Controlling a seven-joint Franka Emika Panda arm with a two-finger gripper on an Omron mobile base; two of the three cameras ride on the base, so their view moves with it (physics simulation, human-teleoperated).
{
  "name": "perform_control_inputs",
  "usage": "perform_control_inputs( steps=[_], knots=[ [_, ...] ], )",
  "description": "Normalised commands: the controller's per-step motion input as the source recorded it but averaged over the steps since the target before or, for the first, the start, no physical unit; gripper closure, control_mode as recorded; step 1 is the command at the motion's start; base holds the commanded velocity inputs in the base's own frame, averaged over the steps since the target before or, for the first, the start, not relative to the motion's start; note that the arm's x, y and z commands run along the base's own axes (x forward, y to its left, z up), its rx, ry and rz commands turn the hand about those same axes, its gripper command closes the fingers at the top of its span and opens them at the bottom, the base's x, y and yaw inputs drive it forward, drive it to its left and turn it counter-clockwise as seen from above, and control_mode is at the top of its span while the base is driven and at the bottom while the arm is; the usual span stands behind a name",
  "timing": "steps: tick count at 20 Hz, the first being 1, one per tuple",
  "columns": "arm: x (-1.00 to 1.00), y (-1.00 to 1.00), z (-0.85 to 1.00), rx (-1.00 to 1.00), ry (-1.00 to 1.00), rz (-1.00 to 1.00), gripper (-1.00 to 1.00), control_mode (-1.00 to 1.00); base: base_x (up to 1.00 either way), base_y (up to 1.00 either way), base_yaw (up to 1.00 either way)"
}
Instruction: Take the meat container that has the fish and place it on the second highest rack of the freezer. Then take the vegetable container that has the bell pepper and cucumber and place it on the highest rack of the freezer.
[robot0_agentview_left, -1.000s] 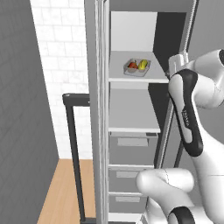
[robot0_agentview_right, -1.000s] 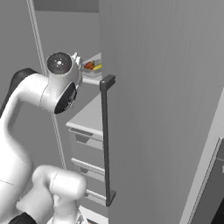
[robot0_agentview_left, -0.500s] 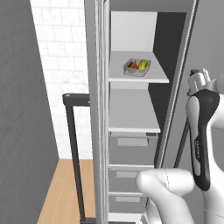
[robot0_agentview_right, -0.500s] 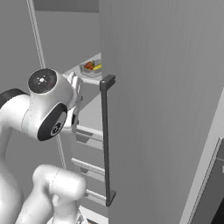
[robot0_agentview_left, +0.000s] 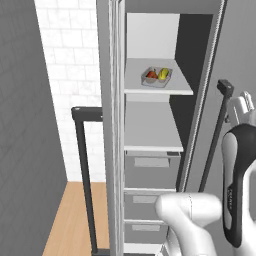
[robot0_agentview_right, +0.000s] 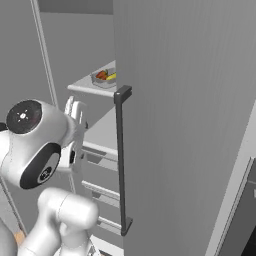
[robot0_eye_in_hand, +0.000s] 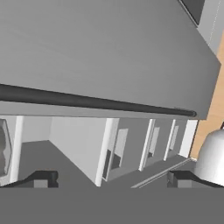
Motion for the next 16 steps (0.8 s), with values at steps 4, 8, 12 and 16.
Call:
perform_control_inputs(
  steps=[4, 8, 12, 16],
  knots=[
    [-0.17, 0.0, 0.0, 0.0, 0.0, 0.0, -1.0, 1.0, -0.58, -0.01, -0.03],
    [0.0, 0.0, 0.0, 0.0, 0.0, 0.0, -1.0, 1.0, -0.77, -0.4, -0.07],
    [0.0, 0.0, 0.0, 0.0, 0.0, 0.0, -1.0, 1.0, -0.31, -0.95, -0.11],
    [0.0, 0.0, 0.0, 0.0, 0.0, 0.0, -1.0, 1.0, -0.17, -1.0, -0.12]
  ],
)
